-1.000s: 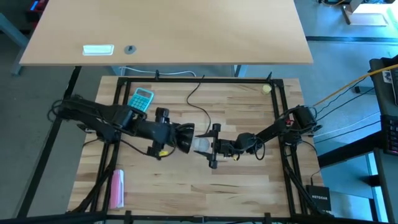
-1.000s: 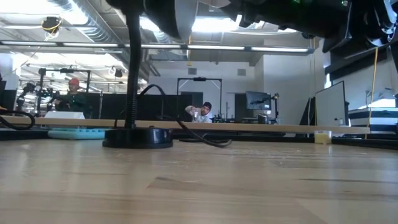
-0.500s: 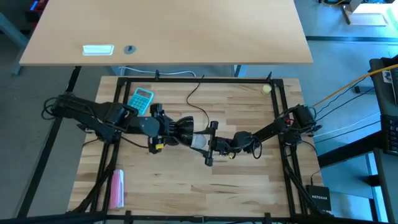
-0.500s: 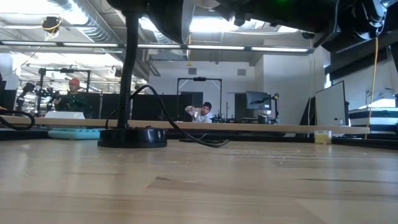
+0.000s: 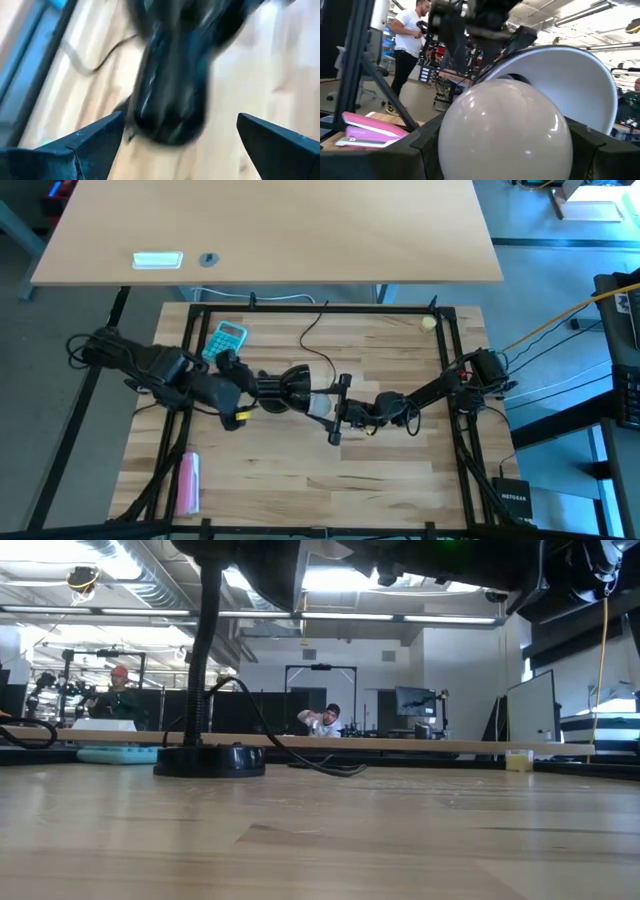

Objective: Screw lightbulb
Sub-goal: Insert the lightbulb into the black lamp

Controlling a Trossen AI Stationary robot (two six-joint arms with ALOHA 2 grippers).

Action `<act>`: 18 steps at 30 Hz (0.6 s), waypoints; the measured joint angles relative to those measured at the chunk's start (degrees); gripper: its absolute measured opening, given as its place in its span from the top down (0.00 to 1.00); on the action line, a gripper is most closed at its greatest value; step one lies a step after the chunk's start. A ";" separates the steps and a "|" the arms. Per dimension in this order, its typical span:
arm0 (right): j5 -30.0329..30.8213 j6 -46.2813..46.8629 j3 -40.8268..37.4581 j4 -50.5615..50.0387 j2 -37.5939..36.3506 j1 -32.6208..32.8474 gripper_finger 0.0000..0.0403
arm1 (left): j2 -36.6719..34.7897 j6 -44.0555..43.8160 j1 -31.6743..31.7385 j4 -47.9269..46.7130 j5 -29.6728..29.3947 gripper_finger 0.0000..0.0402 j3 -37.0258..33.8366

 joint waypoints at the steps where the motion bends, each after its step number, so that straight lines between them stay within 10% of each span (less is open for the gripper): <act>1: 0.15 0.04 0.38 -0.23 0.00 0.00 0.33 | 0.09 -0.97 -0.13 -0.59 -1.56 0.08 -0.58; 18: -1.53 0.92 14.19 -24.59 -0.09 2.37 0.33 | 0.13 -2.57 3.90 -2.52 -17.87 0.10 -1.87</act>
